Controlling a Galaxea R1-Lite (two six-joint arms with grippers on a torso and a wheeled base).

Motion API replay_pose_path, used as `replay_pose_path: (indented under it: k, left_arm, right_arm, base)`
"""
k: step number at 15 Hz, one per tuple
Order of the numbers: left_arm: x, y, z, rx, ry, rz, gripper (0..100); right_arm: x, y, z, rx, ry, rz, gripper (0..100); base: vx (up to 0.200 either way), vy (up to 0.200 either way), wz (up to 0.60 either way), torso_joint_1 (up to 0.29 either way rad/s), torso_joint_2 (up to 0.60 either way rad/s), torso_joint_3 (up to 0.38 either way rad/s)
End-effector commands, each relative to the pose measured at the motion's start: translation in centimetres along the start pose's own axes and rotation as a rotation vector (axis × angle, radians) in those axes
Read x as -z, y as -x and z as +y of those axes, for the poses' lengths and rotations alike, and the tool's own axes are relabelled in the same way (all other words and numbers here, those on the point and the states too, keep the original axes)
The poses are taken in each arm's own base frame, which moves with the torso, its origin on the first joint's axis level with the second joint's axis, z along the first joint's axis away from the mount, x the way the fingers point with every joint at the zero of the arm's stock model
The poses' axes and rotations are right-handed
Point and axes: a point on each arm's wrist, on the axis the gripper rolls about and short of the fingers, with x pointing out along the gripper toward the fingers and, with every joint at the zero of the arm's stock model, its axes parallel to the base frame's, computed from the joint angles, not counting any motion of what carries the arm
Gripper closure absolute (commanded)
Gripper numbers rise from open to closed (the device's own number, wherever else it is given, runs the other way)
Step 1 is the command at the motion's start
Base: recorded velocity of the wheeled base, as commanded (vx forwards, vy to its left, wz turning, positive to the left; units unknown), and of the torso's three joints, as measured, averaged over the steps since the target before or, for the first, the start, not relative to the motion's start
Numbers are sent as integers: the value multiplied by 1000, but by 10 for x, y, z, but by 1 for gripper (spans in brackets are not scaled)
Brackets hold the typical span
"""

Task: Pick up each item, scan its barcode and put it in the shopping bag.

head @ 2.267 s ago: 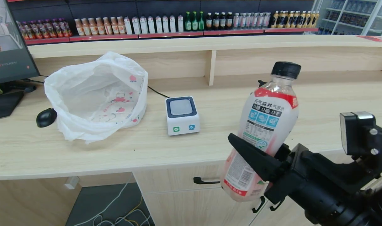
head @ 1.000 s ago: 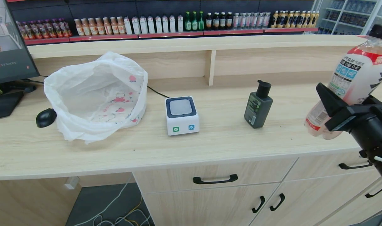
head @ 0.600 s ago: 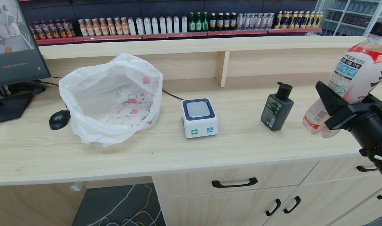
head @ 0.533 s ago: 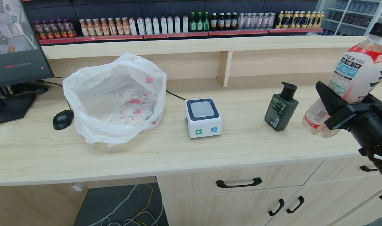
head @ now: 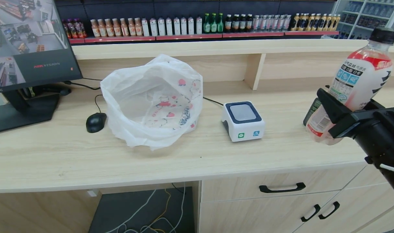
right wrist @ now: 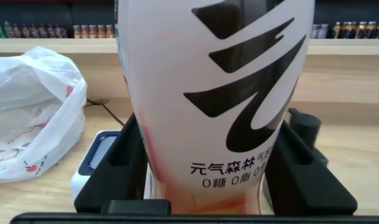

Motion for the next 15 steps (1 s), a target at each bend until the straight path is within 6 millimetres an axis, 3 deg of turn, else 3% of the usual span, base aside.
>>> replay_pose_path:
  k: [1, 3, 8, 12, 15]
  left_arm:
    - [0, 0, 0, 0, 0, -1, 0]
    - [0, 0, 0, 0, 0, -1, 0]
    - [0, 0, 0, 0, 0, -1, 0]
    - [0, 0, 0, 0, 0, -1, 0]
    - [0, 0, 0, 0, 0, -1, 0]
  right_arm:
    - [4, -1, 0, 2, 3, 13, 100]
    - [8, -2, 1, 1, -47, 28, 100]
    - [24, -31, 10, -3, -65, 44, 100]
    - [40, -63, 19, -24, -35, 31, 100]
    - [44, -99, 29, -17, 20, -44, 100]
  base:
    - [0, 0, 0, 0, 0, 0]
    - [0, 0, 0, 0, 0, 0]
    - [0, 0, 0, 0, 0, 0]
    - [0, 0, 0, 0, 0, 0]
    - [0, 0, 0, 0, 0, 0]
